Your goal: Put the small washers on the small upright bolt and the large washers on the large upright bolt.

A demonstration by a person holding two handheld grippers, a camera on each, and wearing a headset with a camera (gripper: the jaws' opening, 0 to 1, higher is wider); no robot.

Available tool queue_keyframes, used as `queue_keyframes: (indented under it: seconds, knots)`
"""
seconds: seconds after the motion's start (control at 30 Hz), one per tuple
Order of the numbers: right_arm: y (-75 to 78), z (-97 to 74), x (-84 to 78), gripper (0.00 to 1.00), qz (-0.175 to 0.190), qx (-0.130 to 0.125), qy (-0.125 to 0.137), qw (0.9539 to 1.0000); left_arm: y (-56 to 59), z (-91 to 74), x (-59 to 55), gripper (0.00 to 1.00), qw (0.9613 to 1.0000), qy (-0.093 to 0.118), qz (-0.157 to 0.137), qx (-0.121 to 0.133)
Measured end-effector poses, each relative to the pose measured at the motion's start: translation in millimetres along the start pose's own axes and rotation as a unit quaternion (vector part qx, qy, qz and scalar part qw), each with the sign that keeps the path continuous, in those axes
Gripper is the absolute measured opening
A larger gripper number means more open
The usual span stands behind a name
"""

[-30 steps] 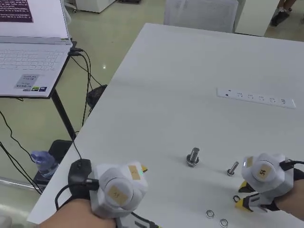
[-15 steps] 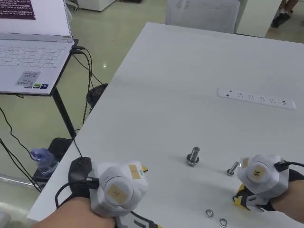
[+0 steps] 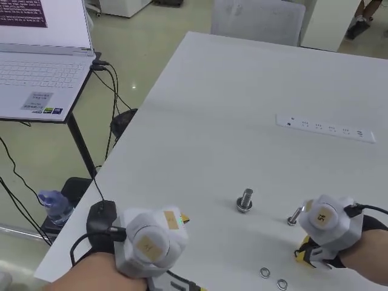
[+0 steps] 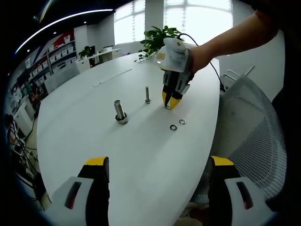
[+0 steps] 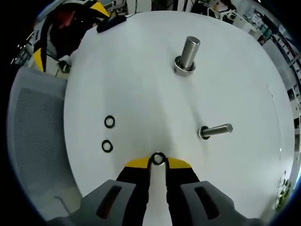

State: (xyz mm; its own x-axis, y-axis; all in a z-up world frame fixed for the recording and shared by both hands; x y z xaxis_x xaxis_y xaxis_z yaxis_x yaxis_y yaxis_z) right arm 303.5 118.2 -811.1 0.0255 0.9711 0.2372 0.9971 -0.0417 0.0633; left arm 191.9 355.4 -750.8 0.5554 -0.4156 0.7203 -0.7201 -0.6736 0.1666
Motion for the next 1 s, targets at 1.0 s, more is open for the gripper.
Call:
queue_keyframes:
  seconds: [1.0]
  knots:
    - [33.9,-60.1,-5.1,0.13,0.014,-0.013,0.011,0.9998,6.1,-1.9,5.5,0.87,0.9999,0.007,-0.007,0.0]
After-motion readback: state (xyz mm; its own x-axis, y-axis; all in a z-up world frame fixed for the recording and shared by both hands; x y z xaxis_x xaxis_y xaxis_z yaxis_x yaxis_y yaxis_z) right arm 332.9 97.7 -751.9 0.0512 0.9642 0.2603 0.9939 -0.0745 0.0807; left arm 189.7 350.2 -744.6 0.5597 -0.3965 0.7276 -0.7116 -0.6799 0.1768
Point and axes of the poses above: the centre of the closed fingertips' face, and the gripper's own axes: z roughly forward along the fingers, y roughly to its right, x roughly out of its top, the point moved 7 cm from there along -z, roughly backward along the fingers, and after that the axes turned 11 degrees about -z, right-handed, at the moved point
